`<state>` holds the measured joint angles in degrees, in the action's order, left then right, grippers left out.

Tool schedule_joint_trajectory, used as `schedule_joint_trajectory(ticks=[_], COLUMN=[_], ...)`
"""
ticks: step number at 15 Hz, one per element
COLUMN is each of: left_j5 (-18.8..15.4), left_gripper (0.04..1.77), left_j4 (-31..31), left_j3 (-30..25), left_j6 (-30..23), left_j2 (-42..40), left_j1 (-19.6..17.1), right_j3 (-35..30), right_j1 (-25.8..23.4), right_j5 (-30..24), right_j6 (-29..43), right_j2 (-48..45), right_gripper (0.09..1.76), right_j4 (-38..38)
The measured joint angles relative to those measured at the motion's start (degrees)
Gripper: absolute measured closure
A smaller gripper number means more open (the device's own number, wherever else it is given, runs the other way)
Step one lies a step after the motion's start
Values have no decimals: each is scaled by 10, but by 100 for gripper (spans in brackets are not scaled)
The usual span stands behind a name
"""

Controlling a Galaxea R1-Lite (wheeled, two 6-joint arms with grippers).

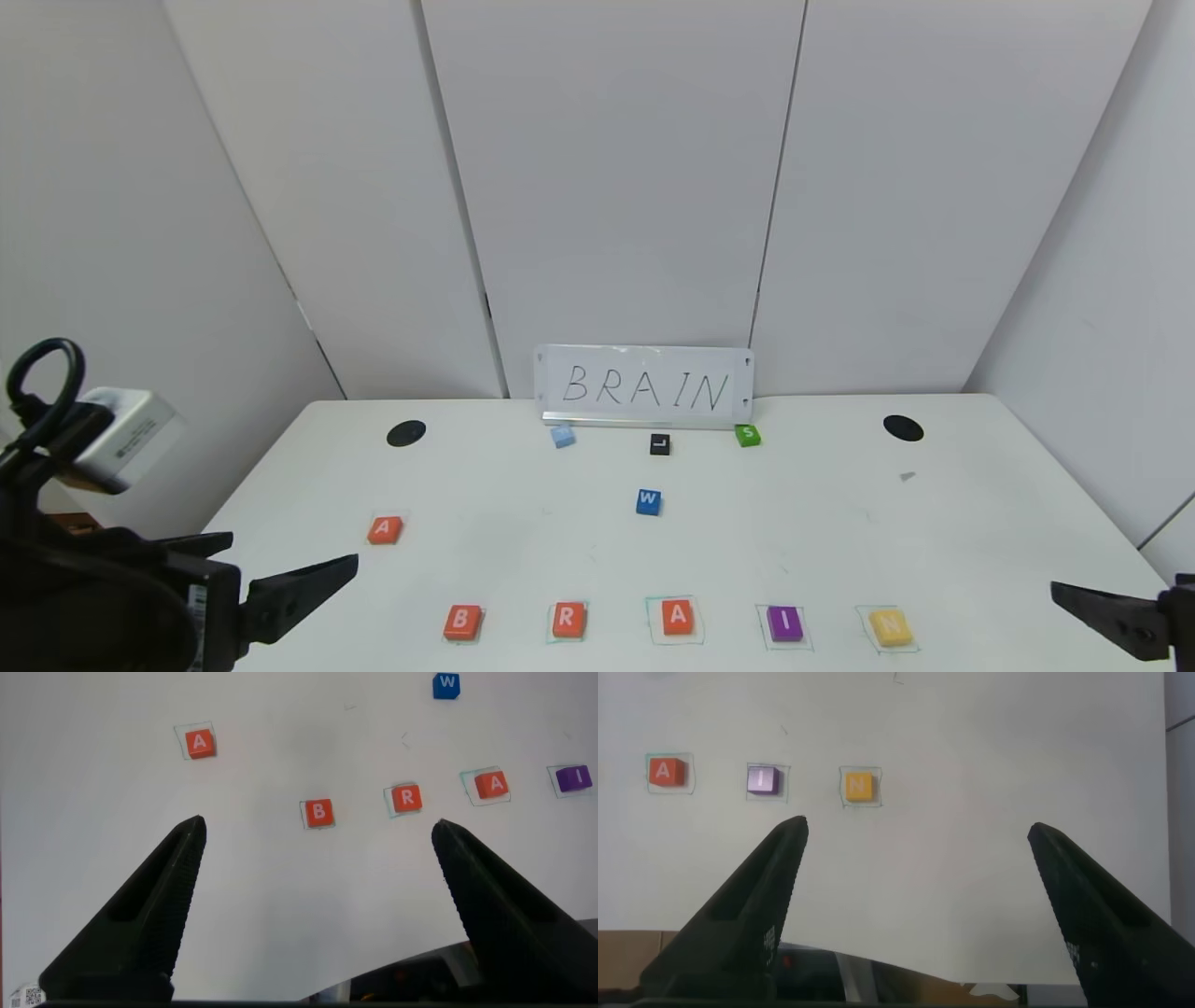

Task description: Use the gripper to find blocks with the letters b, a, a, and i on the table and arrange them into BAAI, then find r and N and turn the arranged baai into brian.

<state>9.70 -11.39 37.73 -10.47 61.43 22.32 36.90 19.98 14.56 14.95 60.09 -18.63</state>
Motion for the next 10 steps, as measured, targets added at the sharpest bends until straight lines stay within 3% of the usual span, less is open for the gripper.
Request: schedule_joint_trajectory(ticks=[2,6,10], left_j5=[0,0,-4], left_gripper=[9,9,9], left_j4=[-23,-56,-87], left_j3=[-9,-23,-69], left_j6=[1,9,25], left_j2=[-44,-120,-210], left_j1=[-20,-73,-109], right_j3=[-7,-37,-78], right_j1=[-16,-92,-133], right_j5=[11,23,22], right_j6=[-1,-25,-27], right_j2=[-47,-123,-215], right_gripper=[15,15,15], right_j4=[-17,-21,-23])
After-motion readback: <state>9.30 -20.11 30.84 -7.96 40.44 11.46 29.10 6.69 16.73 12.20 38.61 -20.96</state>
